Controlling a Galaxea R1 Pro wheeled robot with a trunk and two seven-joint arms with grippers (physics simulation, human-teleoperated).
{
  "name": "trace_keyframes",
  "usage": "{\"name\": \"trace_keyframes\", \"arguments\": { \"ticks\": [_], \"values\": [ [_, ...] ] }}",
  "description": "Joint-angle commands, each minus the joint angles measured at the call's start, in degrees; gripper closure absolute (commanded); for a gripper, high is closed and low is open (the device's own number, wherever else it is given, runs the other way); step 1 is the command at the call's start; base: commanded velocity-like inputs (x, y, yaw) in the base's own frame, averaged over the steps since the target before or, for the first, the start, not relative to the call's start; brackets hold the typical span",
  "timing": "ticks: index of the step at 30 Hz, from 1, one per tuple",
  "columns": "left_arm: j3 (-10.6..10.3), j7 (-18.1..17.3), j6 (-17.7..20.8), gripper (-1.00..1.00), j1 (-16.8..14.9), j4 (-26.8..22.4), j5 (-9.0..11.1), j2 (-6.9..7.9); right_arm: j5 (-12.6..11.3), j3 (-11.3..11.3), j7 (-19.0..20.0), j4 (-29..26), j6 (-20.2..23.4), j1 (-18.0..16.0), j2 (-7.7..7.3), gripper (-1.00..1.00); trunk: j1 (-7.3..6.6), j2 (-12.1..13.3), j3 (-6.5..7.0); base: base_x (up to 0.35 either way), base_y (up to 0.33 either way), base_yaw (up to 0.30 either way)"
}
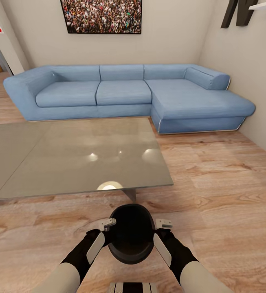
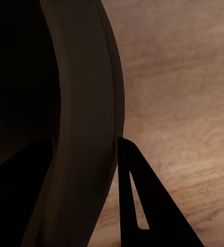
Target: Place each of the two pumpkins and all three candles from the living room inside a cabinet in the living room (use any cabinet), then make sure every cabinet is closed, and position the cauldron so it is next to a table in the living room.
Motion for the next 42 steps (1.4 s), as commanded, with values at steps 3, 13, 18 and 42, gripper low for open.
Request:
{"name": "trace_keyframes", "arguments": {
  "ticks": [3,13,18,42],
  "values": [
    [1.21,0.55,0.45,1.00,-0.06,-0.03,-0.56,0.16,-0.33,4.71,-0.31,-0.16,-0.37,-0.05,0.00,1.00,0.05,-0.07,-0.71,0.000,0.000,0.000],
    [1.35,0.55,0.48,1.00,-0.05,-0.03,-0.56,0.16,-0.38,4.69,-0.31,-0.25,-0.43,-0.05,0.00,1.00,0.21,-0.15,-2.04,0.000,0.000,0.000],
    [1.22,0.60,0.43,-1.00,-0.06,-2.09,-0.56,0.16,-0.38,4.70,-0.32,-0.23,-0.38,-0.05,0.00,-1.00,0.21,-0.15,-2.04,0.000,0.000,0.000],
    [1.45,0.92,4.43,-1.00,-0.06,-2.41,-0.49,0.58,-0.78,4.44,-0.49,-0.21,0.65,-0.07,0.00,-1.00,-0.26,0.09,1.95,0.000,0.000,0.000]
  ]
}}
